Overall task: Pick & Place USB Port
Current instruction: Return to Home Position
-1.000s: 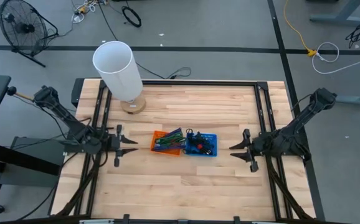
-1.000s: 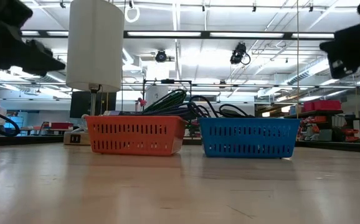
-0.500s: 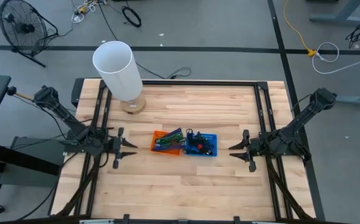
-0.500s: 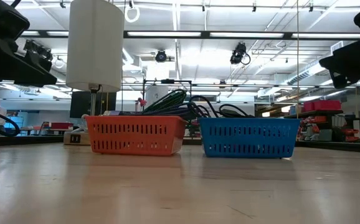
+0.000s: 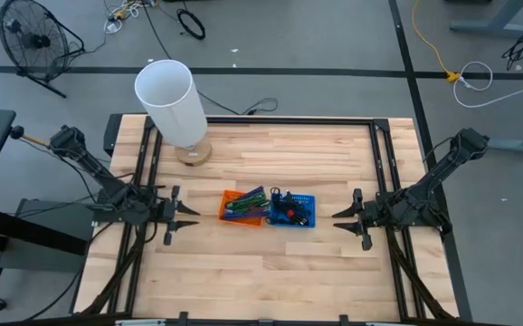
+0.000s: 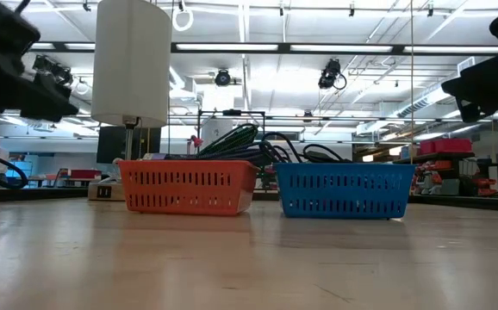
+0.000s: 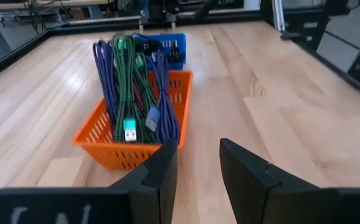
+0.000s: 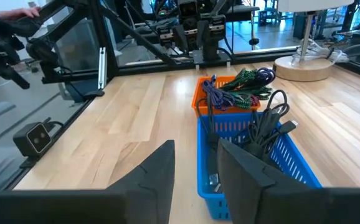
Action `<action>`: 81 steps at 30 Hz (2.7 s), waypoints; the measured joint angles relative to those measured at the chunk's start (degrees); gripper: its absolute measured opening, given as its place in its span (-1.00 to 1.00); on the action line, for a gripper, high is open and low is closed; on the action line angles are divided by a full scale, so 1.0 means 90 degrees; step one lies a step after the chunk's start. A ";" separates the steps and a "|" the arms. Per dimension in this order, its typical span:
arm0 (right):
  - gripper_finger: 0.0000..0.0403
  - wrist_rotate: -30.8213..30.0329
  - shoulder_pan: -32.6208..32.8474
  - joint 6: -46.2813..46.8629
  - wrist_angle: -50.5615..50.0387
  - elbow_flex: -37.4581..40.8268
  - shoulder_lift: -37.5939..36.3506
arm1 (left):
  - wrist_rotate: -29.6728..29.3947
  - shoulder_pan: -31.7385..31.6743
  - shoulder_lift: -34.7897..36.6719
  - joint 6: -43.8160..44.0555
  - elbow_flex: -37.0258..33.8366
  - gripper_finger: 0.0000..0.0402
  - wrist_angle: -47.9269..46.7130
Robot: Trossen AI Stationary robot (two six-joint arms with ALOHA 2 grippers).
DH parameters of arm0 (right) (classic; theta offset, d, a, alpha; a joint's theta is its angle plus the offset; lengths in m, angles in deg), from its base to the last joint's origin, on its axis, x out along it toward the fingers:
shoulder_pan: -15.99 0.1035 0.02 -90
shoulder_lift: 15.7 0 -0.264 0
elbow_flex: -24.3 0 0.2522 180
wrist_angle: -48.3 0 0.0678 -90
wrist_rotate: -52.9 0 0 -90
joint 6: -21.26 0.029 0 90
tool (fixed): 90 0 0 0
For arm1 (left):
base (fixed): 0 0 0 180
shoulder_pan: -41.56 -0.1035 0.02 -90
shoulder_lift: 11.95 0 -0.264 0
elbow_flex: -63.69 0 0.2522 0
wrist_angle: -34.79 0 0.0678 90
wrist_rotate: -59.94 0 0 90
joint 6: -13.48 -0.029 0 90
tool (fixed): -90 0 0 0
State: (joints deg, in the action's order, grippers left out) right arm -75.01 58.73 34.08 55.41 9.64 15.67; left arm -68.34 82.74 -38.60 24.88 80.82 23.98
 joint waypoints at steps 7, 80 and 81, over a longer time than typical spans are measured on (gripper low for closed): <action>-0.39 0.0002 -0.0105 0.0000 -0.0279 -0.0007 -0.0533 | 0.0164 -0.0437 0.0411 0.0031 -0.0315 -0.38 0.0256; -0.39 -0.0222 -0.4663 -0.0416 -0.1723 -0.0002 -0.3433 | 0.0300 -0.6420 0.2943 0.0049 -0.0329 -0.38 0.0321; -0.39 -0.0143 -0.4663 -0.0413 -0.1661 -0.0002 -0.3433 | 0.0299 -0.6420 0.2948 0.0049 -0.0329 -0.38 0.0321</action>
State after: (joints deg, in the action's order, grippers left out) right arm -76.30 16.76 30.36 40.46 9.61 -15.22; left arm -65.65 24.96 -12.07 25.31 77.86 26.88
